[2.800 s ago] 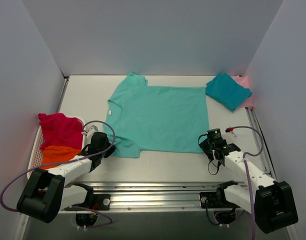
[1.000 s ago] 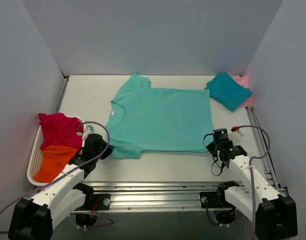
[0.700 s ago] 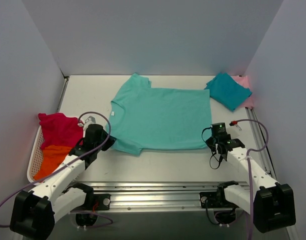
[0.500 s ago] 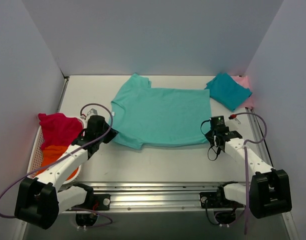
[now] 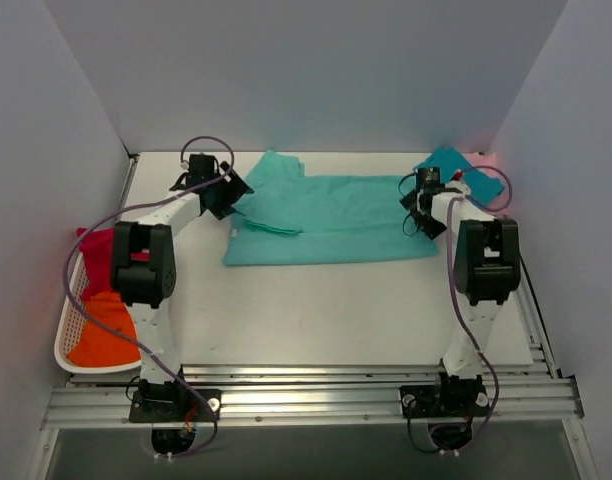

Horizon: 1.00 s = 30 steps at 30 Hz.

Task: Fold and stack the t-shirts
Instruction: Fold the flattened tshirt in 1/3 of the way

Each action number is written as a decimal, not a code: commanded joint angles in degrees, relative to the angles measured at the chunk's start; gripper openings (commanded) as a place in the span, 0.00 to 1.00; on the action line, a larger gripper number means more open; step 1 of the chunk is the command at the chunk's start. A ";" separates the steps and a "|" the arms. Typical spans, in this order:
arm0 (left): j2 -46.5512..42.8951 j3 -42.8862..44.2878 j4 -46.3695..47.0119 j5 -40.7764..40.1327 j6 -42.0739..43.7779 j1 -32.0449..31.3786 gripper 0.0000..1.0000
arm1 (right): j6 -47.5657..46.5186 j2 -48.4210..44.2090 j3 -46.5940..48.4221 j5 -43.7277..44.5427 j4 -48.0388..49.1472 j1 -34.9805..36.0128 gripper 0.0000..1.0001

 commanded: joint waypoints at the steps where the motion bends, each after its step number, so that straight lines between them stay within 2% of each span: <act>1: 14.65 19.07 -7.74 9.23 5.95 2.55 0.95 | -4.03 11.63 14.79 -2.66 -8.44 -1.25 0.99; 5: 12.04 15.96 -0.20 8.18 4.82 4.66 0.94 | -3.07 7.63 11.68 -0.90 -4.85 -1.17 1.00; 10: 9.05 18.15 -3.35 8.80 6.22 6.07 0.94 | -3.16 1.75 11.50 0.33 -5.81 -0.82 1.00; 14: 0.38 14.39 -3.80 4.06 7.45 5.90 0.94 | -3.24 -4.50 9.66 3.05 -6.17 0.76 1.00; 22: -18.45 -4.22 -0.99 -7.02 10.17 3.70 0.94 | -1.75 -19.44 3.33 11.58 -8.02 3.66 1.00; 24: -23.81 -8.54 1.03 -10.01 9.91 2.91 0.94 | -2.19 -23.64 0.44 11.33 -5.31 5.93 1.00; 26: -27.93 -15.05 2.96 -10.98 8.86 1.16 0.94 | -4.89 -25.77 -5.71 8.70 4.16 8.66 0.99; 28: -29.97 -20.83 5.86 -12.03 7.90 -1.73 0.94 | -5.70 -25.96 -9.92 3.43 13.46 13.23 0.90; 29: -31.28 -22.35 6.57 -13.08 7.63 -2.79 0.94 | -5.70 -25.09 -10.12 2.37 15.17 14.90 0.84; 30: -31.82 -23.76 7.53 -15.79 7.37 -4.02 0.94 | -5.53 -22.21 -9.86 1.23 16.23 18.14 0.67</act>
